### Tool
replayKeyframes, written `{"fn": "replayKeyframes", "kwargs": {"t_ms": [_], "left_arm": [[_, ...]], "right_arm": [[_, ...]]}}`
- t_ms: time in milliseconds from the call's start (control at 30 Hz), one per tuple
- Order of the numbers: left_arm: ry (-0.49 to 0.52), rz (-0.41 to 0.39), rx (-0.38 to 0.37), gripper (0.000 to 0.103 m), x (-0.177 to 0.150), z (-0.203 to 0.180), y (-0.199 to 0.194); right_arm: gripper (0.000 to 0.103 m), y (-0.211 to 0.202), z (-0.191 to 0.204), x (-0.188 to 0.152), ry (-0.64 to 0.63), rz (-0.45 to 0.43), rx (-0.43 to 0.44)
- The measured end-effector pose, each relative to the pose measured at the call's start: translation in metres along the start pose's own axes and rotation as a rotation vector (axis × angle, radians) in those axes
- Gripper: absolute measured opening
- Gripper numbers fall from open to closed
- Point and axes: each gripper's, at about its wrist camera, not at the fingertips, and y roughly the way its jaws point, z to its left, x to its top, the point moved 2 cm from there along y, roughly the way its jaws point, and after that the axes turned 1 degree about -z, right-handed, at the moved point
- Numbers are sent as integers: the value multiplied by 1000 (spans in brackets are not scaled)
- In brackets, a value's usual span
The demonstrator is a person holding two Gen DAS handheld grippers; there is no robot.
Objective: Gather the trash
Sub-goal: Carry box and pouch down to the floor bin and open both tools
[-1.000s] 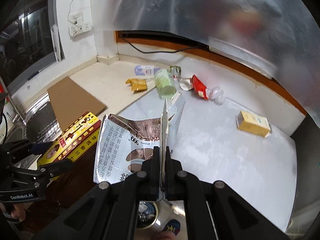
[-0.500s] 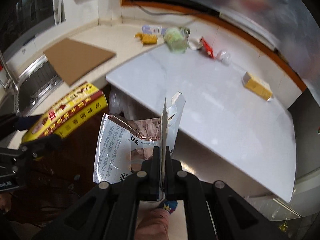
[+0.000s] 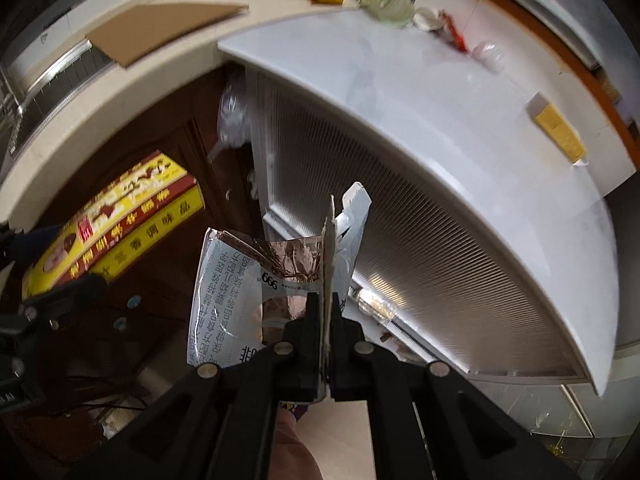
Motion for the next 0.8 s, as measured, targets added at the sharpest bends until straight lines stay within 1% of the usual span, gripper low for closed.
{"fn": "replayKeyframes", "kwargs": {"t_ms": [133, 300, 467, 600, 700, 800], "left_arm": [[-45, 47, 22, 60, -19, 6, 32], [-105, 85, 41, 60, -38, 14, 70], [-142, 124, 61, 60, -48, 19, 105], [-155, 143, 71, 60, -57, 23, 129], [-150, 132, 71, 60, -60, 23, 145], [-163, 147, 73, 60, -68, 27, 165]], "right_arm": [[2, 29, 4, -8, -11, 32, 16], [2, 66, 6, -16, -32, 63, 29], [2, 100, 5, -22, -30, 86, 44], [2, 129, 4, -28, -13, 105, 59], [2, 152, 6, -33, -5, 120, 73], [2, 176, 9, -39, -1, 127, 77]]}}
